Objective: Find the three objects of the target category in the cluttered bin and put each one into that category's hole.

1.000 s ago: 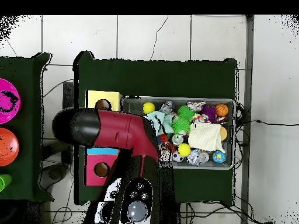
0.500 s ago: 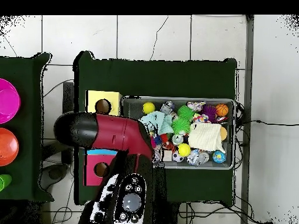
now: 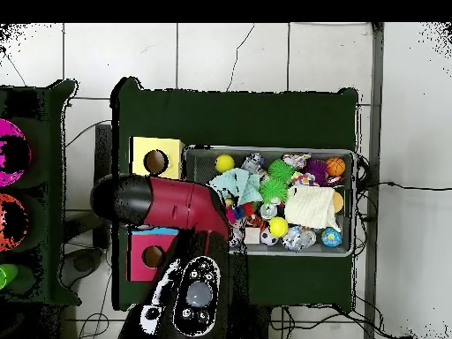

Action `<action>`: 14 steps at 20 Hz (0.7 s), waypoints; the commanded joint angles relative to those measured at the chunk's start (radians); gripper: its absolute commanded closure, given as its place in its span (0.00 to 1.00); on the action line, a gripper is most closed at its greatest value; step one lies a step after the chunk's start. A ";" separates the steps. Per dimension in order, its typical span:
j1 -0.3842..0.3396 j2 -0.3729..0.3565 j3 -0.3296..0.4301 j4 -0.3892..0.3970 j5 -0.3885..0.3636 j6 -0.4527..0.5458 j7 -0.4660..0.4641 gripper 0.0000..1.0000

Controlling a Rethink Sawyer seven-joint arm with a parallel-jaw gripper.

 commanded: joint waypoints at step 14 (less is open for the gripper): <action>0.023 0.069 0.036 0.041 -0.017 0.101 0.192 1.00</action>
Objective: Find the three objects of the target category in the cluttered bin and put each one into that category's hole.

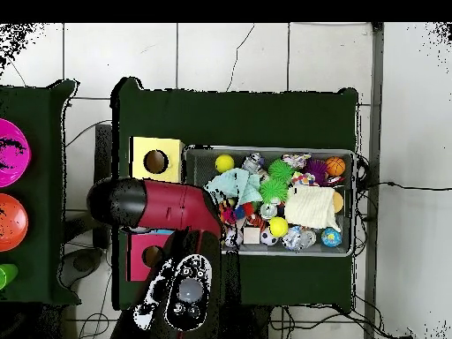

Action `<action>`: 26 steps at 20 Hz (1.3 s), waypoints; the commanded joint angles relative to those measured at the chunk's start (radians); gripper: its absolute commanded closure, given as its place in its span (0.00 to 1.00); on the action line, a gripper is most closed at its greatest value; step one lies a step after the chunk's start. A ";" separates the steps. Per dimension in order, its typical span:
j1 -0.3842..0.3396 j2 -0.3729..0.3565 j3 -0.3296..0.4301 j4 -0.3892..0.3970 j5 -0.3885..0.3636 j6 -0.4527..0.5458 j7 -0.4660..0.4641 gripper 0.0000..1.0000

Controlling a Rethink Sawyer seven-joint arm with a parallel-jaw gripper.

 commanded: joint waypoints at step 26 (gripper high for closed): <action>0.008 0.064 0.031 0.012 -0.054 0.138 0.141 1.00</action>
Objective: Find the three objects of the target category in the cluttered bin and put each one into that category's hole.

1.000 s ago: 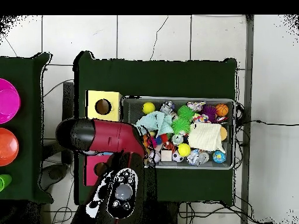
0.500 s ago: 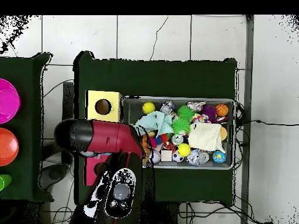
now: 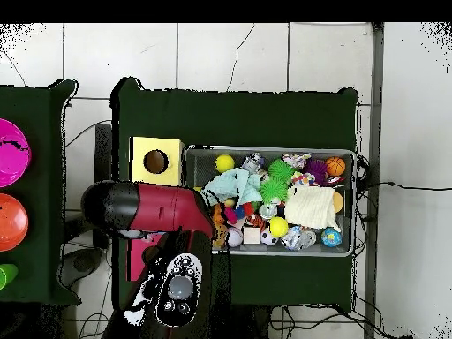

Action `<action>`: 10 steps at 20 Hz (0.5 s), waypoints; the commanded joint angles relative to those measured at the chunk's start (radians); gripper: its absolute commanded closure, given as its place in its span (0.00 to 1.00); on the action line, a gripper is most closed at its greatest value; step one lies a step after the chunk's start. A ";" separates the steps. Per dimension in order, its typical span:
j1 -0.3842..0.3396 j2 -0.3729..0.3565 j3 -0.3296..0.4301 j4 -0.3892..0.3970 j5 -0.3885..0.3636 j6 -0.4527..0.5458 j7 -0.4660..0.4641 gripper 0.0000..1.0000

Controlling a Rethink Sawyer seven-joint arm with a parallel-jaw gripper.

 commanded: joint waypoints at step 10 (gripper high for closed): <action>-0.003 0.043 0.019 -0.007 -0.049 0.112 0.163 1.00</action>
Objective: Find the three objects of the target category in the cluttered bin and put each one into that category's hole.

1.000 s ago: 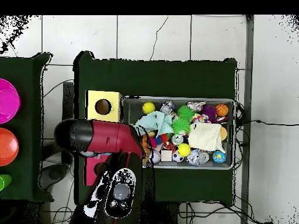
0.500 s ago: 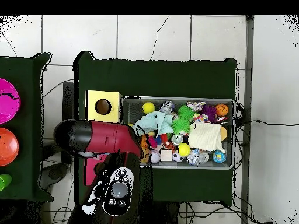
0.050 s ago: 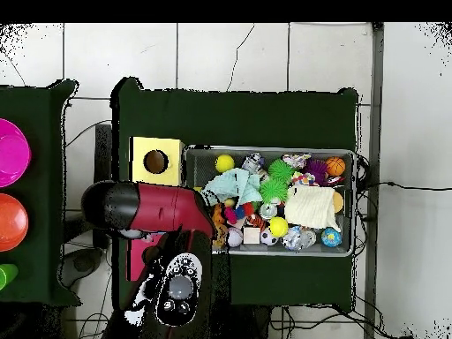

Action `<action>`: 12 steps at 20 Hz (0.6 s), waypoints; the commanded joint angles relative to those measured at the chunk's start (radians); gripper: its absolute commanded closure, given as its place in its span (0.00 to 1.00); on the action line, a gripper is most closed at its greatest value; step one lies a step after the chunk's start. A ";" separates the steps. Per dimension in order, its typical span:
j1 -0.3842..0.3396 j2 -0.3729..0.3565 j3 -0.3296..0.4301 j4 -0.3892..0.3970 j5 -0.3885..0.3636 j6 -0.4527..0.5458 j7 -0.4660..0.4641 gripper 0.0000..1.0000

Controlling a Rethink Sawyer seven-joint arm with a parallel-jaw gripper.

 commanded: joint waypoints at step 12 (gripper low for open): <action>-0.002 0.040 0.013 -0.012 -0.058 0.110 0.154 0.00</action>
